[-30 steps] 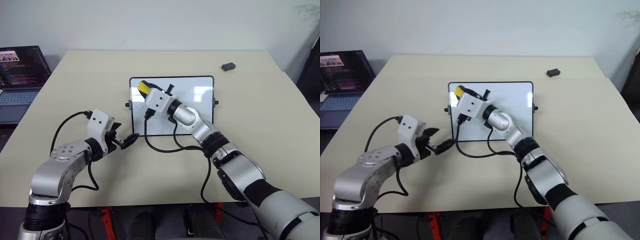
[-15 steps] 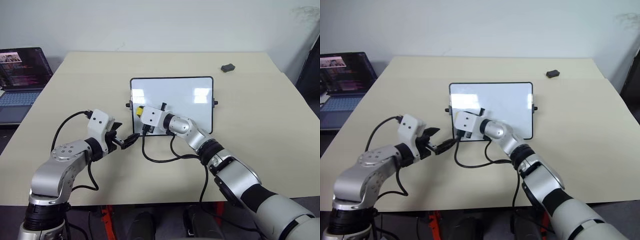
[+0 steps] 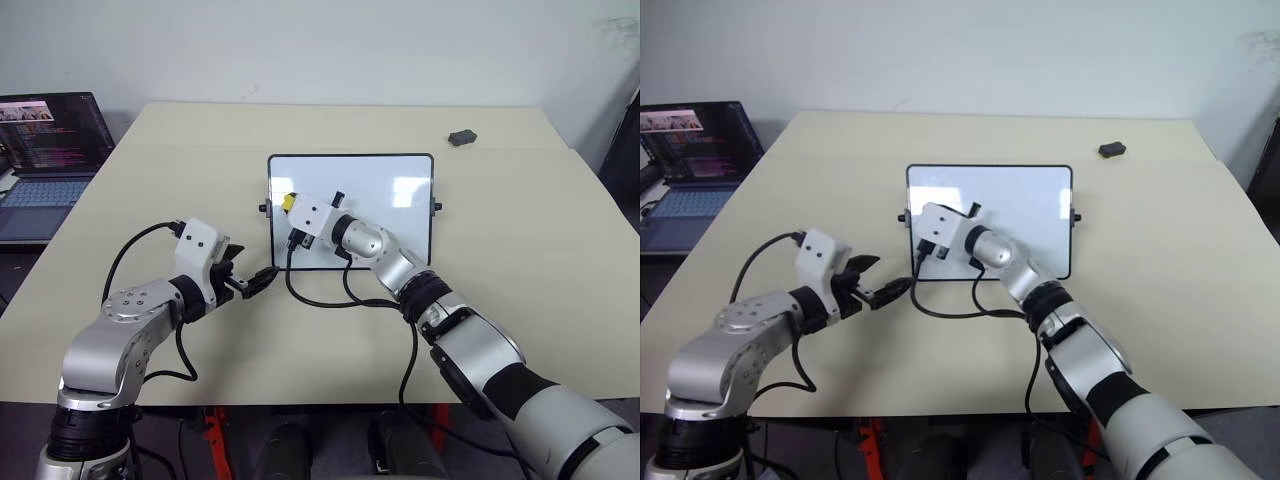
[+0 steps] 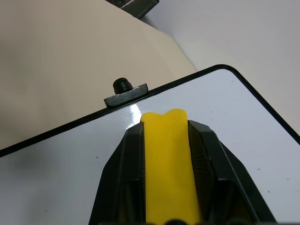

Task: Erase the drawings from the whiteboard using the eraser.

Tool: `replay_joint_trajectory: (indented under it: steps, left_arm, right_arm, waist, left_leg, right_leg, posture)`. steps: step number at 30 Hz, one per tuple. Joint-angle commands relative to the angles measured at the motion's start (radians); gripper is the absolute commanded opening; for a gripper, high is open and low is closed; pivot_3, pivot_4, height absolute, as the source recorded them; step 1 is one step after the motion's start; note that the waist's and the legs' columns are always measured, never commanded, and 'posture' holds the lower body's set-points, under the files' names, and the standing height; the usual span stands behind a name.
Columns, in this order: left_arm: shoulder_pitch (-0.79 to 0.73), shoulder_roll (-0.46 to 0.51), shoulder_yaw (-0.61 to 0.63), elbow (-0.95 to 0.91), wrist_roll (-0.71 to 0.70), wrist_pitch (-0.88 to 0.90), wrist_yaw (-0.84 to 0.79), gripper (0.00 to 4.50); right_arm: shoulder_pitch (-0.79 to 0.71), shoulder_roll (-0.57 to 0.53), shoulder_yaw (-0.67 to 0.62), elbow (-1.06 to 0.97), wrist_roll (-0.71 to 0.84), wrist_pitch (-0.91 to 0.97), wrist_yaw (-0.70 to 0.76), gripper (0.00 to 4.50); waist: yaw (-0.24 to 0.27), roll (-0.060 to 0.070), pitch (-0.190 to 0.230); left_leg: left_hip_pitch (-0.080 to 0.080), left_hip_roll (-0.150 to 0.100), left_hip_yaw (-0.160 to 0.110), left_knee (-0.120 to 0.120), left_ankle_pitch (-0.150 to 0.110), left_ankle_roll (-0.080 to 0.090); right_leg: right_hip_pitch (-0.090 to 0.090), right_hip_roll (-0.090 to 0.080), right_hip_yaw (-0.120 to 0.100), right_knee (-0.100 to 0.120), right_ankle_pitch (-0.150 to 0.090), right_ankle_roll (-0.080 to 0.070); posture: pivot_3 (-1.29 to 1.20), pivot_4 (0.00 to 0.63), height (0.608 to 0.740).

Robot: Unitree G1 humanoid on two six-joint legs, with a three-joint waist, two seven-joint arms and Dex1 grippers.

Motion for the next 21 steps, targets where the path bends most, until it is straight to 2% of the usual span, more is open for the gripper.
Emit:
replay_joint_trajectory:
  steps: [1,7,14,21]
  left_arm:
    - [-0.010,0.006,0.010,-0.033,-0.002,-0.012,0.004,4.50]
    - [-0.011,0.003,0.007,-0.033,-0.004,-0.011,0.006,4.50]
    - [-0.008,0.002,0.007,-0.035,-0.005,-0.011,0.005,4.50]
    - [-0.012,0.000,0.004,-0.032,-0.005,-0.010,0.005,4.50]
  right_arm:
    - [0.068,-0.031,-0.004,0.022,0.009,0.124,0.085,0.96]
    - [0.102,-0.045,-0.014,-0.037,0.036,0.209,0.159,0.96]
    - [0.155,-0.044,-0.049,-0.164,0.124,0.319,0.283,0.96]
    - [0.158,-0.028,-0.113,-0.329,0.228,0.382,0.315,0.96]
  waist:
    - [0.000,0.000,-0.001]
    - [0.000,0.000,-0.001]
    - [0.000,0.000,-0.001]
    - [0.001,0.001,0.000]
  left_leg:
    - [0.000,0.000,0.000,0.000,0.000,0.000]
    - [0.016,0.000,-0.001,-0.001,0.000,0.000]
    - [0.017,0.000,-0.001,0.000,0.001,0.002]
    - [0.012,0.000,-0.002,-0.001,0.001,0.002]
  right_leg:
    - [0.000,0.000,0.000,0.000,0.000,0.000]
    - [0.017,0.000,-0.001,-0.002,-0.001,0.000]
    - [0.018,0.000,-0.001,-0.002,-0.001,0.001]
    - [0.014,0.000,-0.002,-0.002,-0.001,0.000]
  posture:
    - [0.00,0.150,0.740]
    - [0.00,0.150,0.740]
    - [0.00,0.150,0.740]
    - [0.00,0.150,0.740]
